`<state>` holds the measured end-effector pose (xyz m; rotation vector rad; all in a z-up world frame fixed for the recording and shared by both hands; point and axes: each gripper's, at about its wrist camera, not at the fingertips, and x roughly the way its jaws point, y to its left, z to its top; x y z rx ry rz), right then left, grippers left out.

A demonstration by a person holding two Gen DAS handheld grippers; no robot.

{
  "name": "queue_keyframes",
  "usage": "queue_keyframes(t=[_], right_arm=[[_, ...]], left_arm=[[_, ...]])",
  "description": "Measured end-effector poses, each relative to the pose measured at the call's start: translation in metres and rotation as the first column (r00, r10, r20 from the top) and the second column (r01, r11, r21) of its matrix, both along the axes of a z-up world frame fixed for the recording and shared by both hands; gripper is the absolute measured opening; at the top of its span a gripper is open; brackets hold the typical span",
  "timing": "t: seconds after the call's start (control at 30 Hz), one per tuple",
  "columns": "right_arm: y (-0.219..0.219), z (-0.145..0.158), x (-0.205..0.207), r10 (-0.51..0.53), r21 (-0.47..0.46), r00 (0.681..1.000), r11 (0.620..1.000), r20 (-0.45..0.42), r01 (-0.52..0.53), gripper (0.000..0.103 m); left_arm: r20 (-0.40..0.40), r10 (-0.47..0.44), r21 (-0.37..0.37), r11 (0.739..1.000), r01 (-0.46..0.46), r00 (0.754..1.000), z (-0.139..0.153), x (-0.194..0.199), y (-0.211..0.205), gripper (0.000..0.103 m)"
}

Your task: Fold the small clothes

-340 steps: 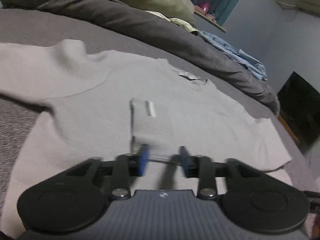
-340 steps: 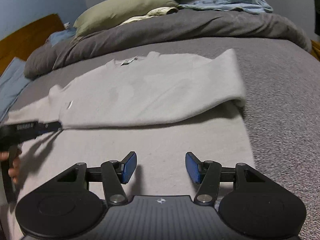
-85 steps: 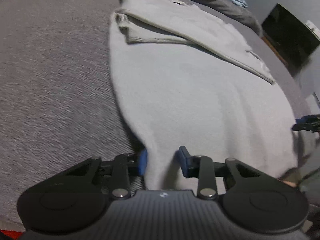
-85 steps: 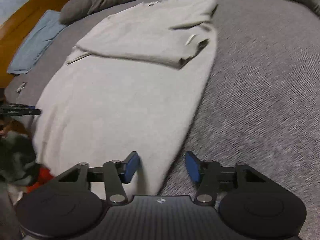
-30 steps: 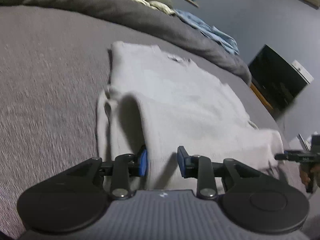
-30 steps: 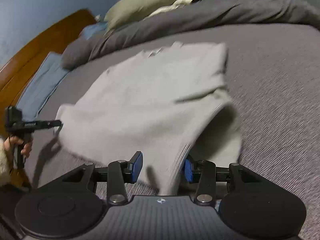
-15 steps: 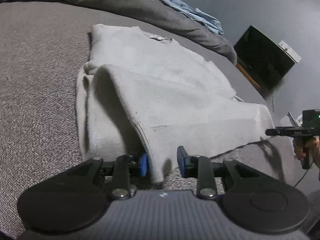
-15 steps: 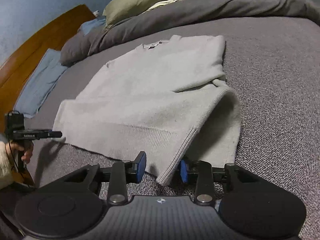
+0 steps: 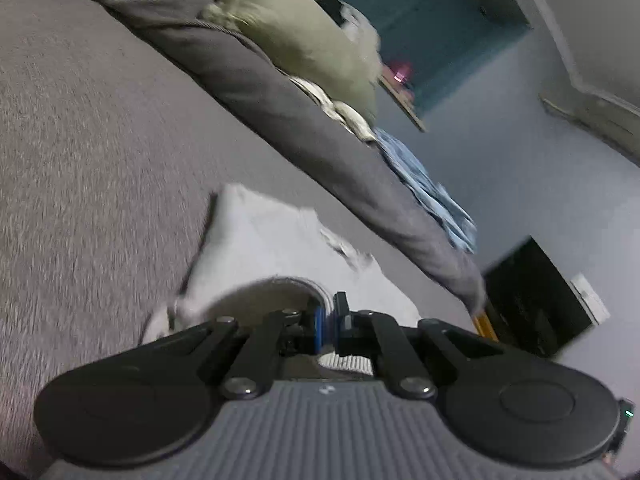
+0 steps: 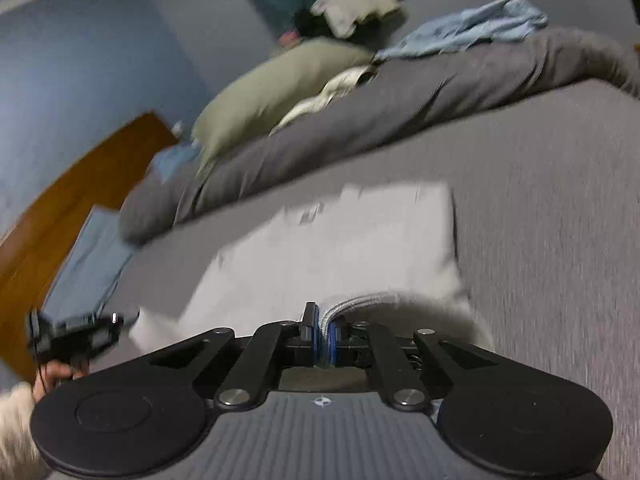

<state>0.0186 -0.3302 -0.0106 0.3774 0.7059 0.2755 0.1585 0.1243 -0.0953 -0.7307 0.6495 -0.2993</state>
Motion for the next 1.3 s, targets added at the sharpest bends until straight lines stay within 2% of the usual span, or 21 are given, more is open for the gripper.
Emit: queue_keyframes(t=[0.13,0.37,0.53,0.6,0.67,0.73,0.77,0.8,0.83,0.87,0.9,1.0,1.13,1.23,1.3], right_arm=[[0.000,0.004,0.043,-0.079,-0.051,0.997,0.995,0.012,0.080,0.006],[-0.010,-0.036,0.121,-0.165,-0.134,0.985,0.978,-0.049,0.158,0.006],[-0.014,-0.057,0.164,-0.226,-0.111,0.974,0.968,-0.009,0.224,0.006],[-0.013,-0.063,0.182,-0.249,-0.106,0.969,0.963,0.006,0.248,0.006],[-0.012,-0.072,0.200,-0.268,-0.121,0.963,0.957,-0.014,0.264,0.006],[-0.009,-0.080,0.209,-0.302,-0.151,0.953,0.944,-0.036,0.294,0.012],[-0.007,-0.082,0.211,-0.313,-0.162,0.949,0.939,-0.032,0.304,0.023],[-0.006,-0.082,0.210,-0.325,-0.172,0.946,0.933,-0.015,0.318,0.048],[-0.006,-0.079,0.208,-0.343,-0.177,0.939,0.924,0.013,0.340,0.059],[-0.007,-0.074,0.202,-0.358,-0.177,0.933,0.916,0.044,0.360,0.066],[-0.009,-0.068,0.197,-0.366,-0.177,0.928,0.911,0.064,0.372,0.065],[-0.014,-0.047,0.174,-0.346,-0.222,0.935,0.908,0.081,0.356,0.065],[-0.005,-0.030,0.125,-0.289,-0.334,0.956,0.897,0.050,0.289,0.067],[0.010,-0.034,0.081,-0.269,-0.416,0.963,0.879,-0.022,0.236,0.069],[0.026,-0.039,0.052,-0.261,-0.455,0.965,0.864,-0.041,0.214,0.071]], left_arm=[[-0.014,0.048,0.106,0.993,-0.046,0.999,0.002,0.040,-0.009,0.000],[-0.008,0.053,0.212,0.976,-0.050,0.999,-0.006,0.110,-0.037,0.000],[-0.003,0.079,0.255,0.964,-0.076,0.997,-0.018,0.151,-0.044,0.000],[-0.025,0.080,0.291,0.954,-0.070,0.996,-0.022,0.169,-0.047,0.000],[-0.090,0.077,0.303,0.952,-0.047,0.993,-0.029,0.186,-0.049,0.001],[-0.139,0.080,0.329,0.944,-0.030,0.987,-0.032,0.197,-0.053,0.007],[-0.144,0.088,0.341,0.940,-0.034,0.986,-0.031,0.198,-0.054,0.010],[-0.132,0.105,0.351,0.935,-0.052,0.986,-0.027,0.197,-0.053,0.025],[-0.111,0.123,0.362,0.929,-0.075,0.986,-0.023,0.193,-0.052,0.043],[-0.088,0.143,0.374,0.922,-0.101,0.986,-0.017,0.187,-0.050,0.050],[-0.073,0.148,0.385,0.916,-0.109,0.986,-0.010,0.182,-0.047,0.053],[-0.072,0.100,0.444,0.894,-0.058,0.992,0.009,0.165,-0.043,0.054],[-0.068,0.057,0.575,0.818,-0.007,0.996,0.025,0.115,-0.054,0.058],[-0.087,-0.006,0.648,0.759,0.061,0.996,0.022,0.068,-0.071,0.058],[-0.091,-0.028,0.666,0.741,0.082,0.995,0.018,0.040,-0.081,0.058]])
